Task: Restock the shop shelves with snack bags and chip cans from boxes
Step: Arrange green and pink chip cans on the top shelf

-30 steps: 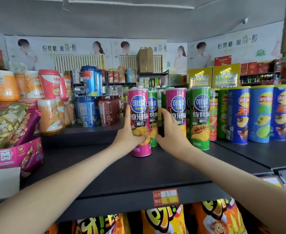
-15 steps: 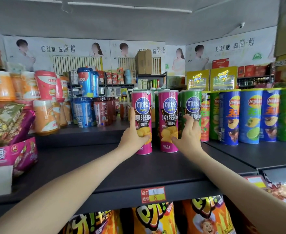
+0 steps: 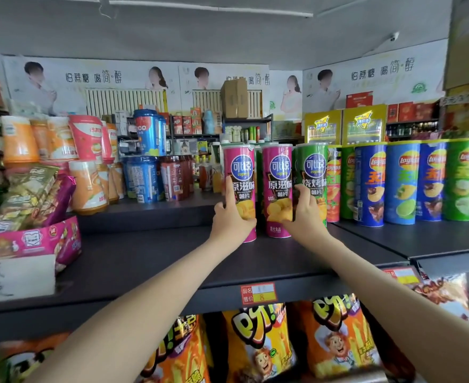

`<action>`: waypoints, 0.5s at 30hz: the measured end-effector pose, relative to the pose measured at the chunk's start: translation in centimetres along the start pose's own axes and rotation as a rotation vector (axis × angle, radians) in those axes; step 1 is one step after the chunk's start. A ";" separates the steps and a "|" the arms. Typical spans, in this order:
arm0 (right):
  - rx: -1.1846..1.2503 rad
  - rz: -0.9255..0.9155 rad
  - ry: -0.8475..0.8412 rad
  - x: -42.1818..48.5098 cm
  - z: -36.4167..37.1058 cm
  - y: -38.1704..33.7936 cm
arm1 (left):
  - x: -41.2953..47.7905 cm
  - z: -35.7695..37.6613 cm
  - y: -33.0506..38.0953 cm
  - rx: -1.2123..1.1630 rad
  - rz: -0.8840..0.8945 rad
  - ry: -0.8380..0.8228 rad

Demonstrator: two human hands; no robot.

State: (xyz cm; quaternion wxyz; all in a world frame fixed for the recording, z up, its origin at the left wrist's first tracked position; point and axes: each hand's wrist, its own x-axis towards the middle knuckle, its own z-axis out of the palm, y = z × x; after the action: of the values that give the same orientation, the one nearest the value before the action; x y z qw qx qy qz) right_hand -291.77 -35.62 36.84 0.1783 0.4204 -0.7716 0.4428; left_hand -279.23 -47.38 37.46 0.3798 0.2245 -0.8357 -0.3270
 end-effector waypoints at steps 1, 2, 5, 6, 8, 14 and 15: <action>0.014 -0.007 0.016 -0.6 -0.6 -0.7 | -0.9 -0.4 0.6 0.008 -0.005 -0.017; 0.038 -0.028 0.041 -1.3 -1.2 -1.6 | -2.0 -0.9 1.3 0.006 0.007 -0.027; 0.156 -0.108 0.117 -5.4 -3.1 -5.2 | -7.6 -3.5 3.5 -0.111 0.053 0.032; 0.224 -0.124 0.129 -7.5 -3.5 -6.5 | -10.2 -4.5 3.9 -0.177 0.057 0.062; 0.402 -0.173 0.117 -12.6 -3.7 -8.9 | -16.2 -6.2 3.7 -0.286 0.055 0.122; 0.692 -0.203 -0.315 -28.0 2.8 -11.7 | -34.3 -7.2 -3.8 -0.342 -0.290 0.278; 0.685 -0.189 -0.420 -30.6 4.6 -11.8 | -37.5 -7.2 -6.1 -0.331 -0.414 0.299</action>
State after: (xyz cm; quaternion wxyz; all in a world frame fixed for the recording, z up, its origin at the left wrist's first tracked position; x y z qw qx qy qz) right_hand -263.93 -27.42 20.79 -0.0934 0.6055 -0.5574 0.5603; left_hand -249.97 -30.89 18.39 0.4553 0.3707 -0.6424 -0.4925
